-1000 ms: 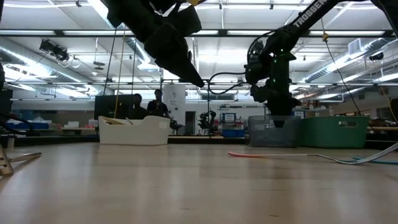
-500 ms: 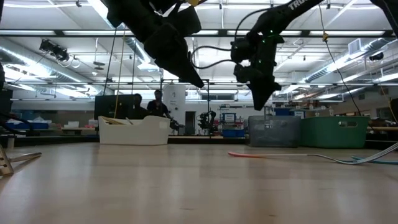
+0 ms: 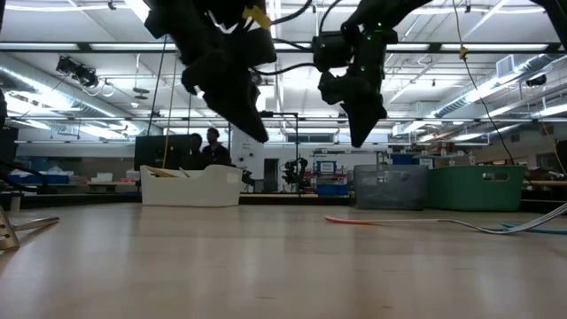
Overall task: Sort silverware by color (type)
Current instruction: Put the gold fork into the white bin
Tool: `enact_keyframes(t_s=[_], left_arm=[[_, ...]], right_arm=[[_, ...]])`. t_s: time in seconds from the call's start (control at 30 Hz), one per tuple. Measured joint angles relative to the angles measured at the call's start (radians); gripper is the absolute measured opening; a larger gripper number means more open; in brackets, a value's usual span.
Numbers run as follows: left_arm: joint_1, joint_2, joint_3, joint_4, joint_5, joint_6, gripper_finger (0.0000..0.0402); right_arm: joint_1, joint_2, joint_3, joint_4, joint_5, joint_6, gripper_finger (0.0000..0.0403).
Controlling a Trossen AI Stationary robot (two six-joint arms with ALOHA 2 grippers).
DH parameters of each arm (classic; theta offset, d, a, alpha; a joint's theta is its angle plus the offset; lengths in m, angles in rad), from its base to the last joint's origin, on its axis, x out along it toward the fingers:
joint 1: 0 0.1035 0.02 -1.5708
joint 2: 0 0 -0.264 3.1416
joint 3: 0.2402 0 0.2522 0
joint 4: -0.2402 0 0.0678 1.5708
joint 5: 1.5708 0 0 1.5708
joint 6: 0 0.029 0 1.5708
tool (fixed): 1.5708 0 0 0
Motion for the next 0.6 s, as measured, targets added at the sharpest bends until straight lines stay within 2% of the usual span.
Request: enact_keyframes(t_s=[0.13, 0.37, 0.6], left_arm=[[0.000, 0.000, 0.000, -0.072, 0.000, 0.000, 0.0103], [-0.014, 0.000, 0.000, -0.228, 0.000, 0.000, 0.0103], [-0.040, 0.000, 0.000, -0.343, 0.000, -0.027, 0.0103]], right_arm=[[0.062, 0.000, 0.000, -0.003, 0.004, 0.001, 0.0080], [0.154, 0.000, -0.003, -0.017, 0.106, 0.001, 0.0080], [0.229, 0.000, -0.067, -0.016, 0.159, 0.003, 0.0080]])
